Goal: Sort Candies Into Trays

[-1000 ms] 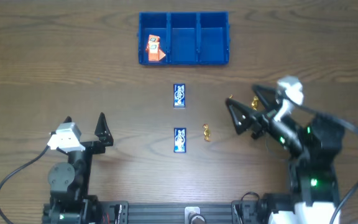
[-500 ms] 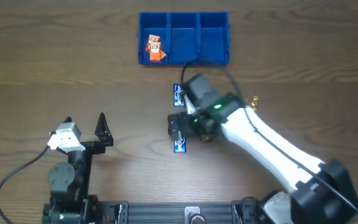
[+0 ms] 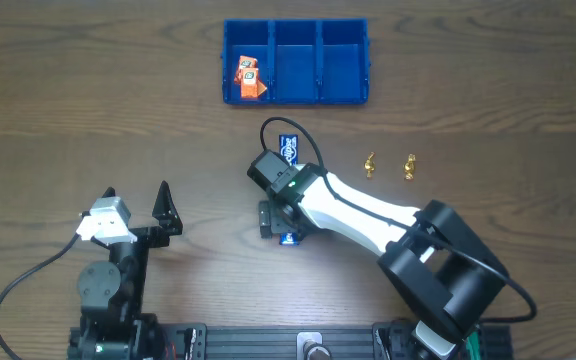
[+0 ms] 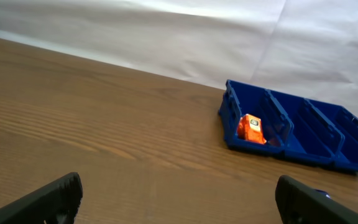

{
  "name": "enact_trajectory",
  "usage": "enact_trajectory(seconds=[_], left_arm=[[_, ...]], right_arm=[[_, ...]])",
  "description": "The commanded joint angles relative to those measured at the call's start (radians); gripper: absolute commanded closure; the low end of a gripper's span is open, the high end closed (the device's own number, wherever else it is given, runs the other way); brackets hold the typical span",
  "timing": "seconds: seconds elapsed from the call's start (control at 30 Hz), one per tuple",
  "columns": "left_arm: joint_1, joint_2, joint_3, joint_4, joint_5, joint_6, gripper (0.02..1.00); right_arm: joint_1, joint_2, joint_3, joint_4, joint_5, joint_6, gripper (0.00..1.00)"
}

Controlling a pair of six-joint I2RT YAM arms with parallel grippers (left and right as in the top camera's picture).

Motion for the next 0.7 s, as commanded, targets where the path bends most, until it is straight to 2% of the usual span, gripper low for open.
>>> enact_trajectory(seconds=[0.03, 0.17, 0.2, 0.33, 0.43, 0.57, 0.7], left_arm=[[0.002, -0.006, -0.023, -0.035, -0.009, 0.018, 0.020], [0.002, -0.006, -0.023, -0.035, -0.009, 0.018, 0.023], [0.002, -0.006, -0.023, -0.035, -0.009, 0.018, 0.020], [0.002, -0.006, -0.023, -0.035, -0.009, 0.018, 0.020], [0.002, -0.006, -0.023, -0.035, -0.009, 0.018, 0.020], [0.002, -0.006, -0.023, -0.035, -0.009, 0.018, 0.020], [0.002, -0.006, -0.023, -0.035, -0.009, 0.018, 0.020]], right_arm=[[0.020, 0.031, 0.018, 0.020, 0.039, 0.048, 0.200], [0.034, 0.031, 0.018, 0.030, 0.050, 0.061, 0.400], [0.036, 0.031, 0.018, 0.031, 0.050, 0.061, 0.483], [0.046, 0.031, 0.018, 0.032, 0.050, 0.062, 0.698], [0.049, 0.031, 0.031, 0.033, 0.055, 0.064, 0.722], [0.029, -0.030, 0.180, -0.078, 0.183, 0.026, 0.728], [-0.124, -0.034, 0.501, -0.246, 0.203, -0.110, 0.776]])
